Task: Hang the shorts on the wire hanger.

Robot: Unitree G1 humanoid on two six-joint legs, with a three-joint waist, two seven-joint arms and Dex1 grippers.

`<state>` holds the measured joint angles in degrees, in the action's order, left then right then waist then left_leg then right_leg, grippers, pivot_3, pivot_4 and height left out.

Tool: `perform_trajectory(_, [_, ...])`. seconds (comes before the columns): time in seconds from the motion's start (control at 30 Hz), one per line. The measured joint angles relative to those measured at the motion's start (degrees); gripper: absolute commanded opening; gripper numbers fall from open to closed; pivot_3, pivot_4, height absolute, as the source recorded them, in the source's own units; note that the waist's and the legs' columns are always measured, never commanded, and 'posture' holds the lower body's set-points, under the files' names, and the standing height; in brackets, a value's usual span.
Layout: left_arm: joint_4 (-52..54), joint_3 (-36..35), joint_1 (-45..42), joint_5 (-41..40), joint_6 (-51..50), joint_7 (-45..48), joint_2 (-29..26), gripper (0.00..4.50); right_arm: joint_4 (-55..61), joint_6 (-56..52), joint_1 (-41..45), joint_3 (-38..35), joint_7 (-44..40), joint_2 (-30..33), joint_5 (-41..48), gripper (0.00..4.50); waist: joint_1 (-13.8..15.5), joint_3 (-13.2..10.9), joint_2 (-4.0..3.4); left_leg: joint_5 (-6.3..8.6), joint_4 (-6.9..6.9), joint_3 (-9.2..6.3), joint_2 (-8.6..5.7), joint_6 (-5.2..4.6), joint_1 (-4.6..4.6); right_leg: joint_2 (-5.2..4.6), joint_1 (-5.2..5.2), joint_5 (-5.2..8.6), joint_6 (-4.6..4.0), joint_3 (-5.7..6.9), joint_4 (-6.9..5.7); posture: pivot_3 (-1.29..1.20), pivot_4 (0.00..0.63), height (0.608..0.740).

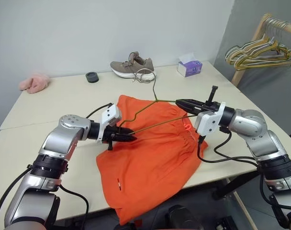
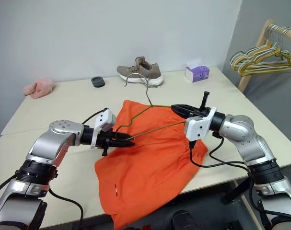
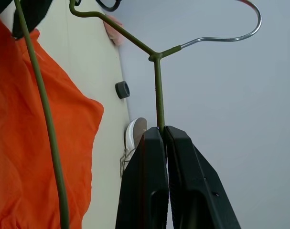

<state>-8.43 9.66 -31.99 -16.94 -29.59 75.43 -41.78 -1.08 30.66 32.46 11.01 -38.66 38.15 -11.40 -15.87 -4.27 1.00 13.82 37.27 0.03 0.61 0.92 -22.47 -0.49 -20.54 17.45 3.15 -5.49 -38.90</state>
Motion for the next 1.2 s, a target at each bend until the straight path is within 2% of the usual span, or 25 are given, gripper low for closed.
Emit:
perform_trajectory(0.03, [0.1,0.0,0.1,0.0,0.0,0.1,0.0,0.03,0.0,0.0,0.0,0.0,-0.2,0.0,0.3,0.00,0.0,0.0,0.00,0.00,0.01,0.00,0.00,0.00,0.00,0.00,0.00,0.00,0.00,0.01,-0.01,-0.25,0.037,0.740])
perform_trajectory(0.13, [0.3,0.0,0.6,0.1,-0.1,0.2,0.0,0.03,0.2,0.0,-0.2,0.1,-1.4,0.0,1.2,0.00,0.0,0.0,0.00,0.00,0.05,-0.01,0.00,0.00,-0.01,0.00,0.02,0.00,0.00,0.01,-0.01,-0.25,0.037,0.740])
perform_trajectory(0.23, [1.3,0.0,1.2,0.2,-0.3,0.1,-0.1,0.00,1.3,-0.8,-0.9,0.2,-2.9,0.1,2.7,0.70,0.1,0.0,0.00,0.00,0.06,-0.02,0.01,0.00,-0.02,0.00,0.02,0.00,0.00,0.01,-0.01,-0.25,0.039,0.740])
perform_trajectory(0.33, [2.6,0.0,2.1,0.2,-0.3,0.0,-0.1,0.00,4.1,-4.8,-2.6,0.3,-5.1,0.1,6.1,1.72,0.1,0.0,0.00,0.00,0.05,-0.03,0.02,0.00,-0.03,0.00,0.02,0.00,0.00,0.01,-0.01,-0.25,0.041,0.740])
perform_trajectory(0.43, [4.0,0.0,3.3,0.4,0.0,-0.7,-0.2,0.00,9.4,-14.1,-4.4,-0.5,-7.6,1.4,10.5,2.70,0.2,0.0,0.01,0.00,0.08,-0.05,0.02,0.00,-0.03,0.00,0.02,0.00,0.00,0.03,-0.02,-0.26,0.042,0.740])
perform_trajectory(0.6, [4.6,0.0,4.0,2.1,2.4,-2.8,-0.5,0.00,18.0,-37.8,-8.0,-4.7,-12.2,8.2,19.5,4.48,0.9,0.0,0.02,0.01,0.24,-0.06,0.01,-0.01,-0.08,-0.02,0.04,0.00,0.00,0.05,-0.04,-0.27,0.045,0.740])
perform_trajectory(0.77, [6.1,0.9,4.0,4.7,6.3,-3.5,-0.7,0.00,23.8,-54.4,-9.2,-5.1,-15.8,13.9,23.9,4.48,1.1,0.0,0.02,0.01,0.29,0.00,0.02,-0.01,-0.07,-0.02,0.03,0.15,0.24,-0.01,-0.03,-0.27,0.046,0.740])
perform_trajectory(0.87, [6.3,2.2,4.0,6.4,8.7,-3.4,-0.9,0.00,24.4,-58.0,-8.5,-3.7,-16.7,14.9,23.7,4.48,0.9,0.0,0.03,0.01,0.31,0.03,0.03,-0.02,-0.07,-0.01,0.02,0.17,0.26,-0.04,-0.02,-0.28,0.045,0.740])
perform_trajectory(1.03, [6.3,3.5,4.3,9.7,12.6,-4.0,-1.5,0.00,22.7,-62.0,-1.5,5.0,-17.4,13.3,18.1,4.48,0.1,-0.1,0.00,0.01,0.35,0.04,0.03,-0.02,-0.10,-0.01,-0.02,0.17,0.26,-0.06,-0.02,-0.26,0.043,0.740])
perform_trajectory(1.13, [6.3,3.6,4.3,10.7,13.2,-4.8,-1.6,0.00,22.2,-64.7,-0.2,9.2,-18.7,11.8,16.7,3.97,0.1,-0.1,0.01,0.01,0.39,-0.02,0.04,-0.02,-0.28,-0.01,-0.15,0.17,0.26,-0.03,-0.03,-0.26,0.043,0.740])
perform_trajectory(1.2, [6.3,3.6,4.4,11.1,13.8,-5.1,-1.6,0.00,21.4,-66.3,0.1,11.4,-18.8,10.1,16.4,3.29,0.2,-0.1,0.01,0.01,0.45,-0.02,0.02,-0.02,-0.49,-0.01,-0.36,0.16,0.26,-0.03,-0.07,-0.26,0.043,0.740])
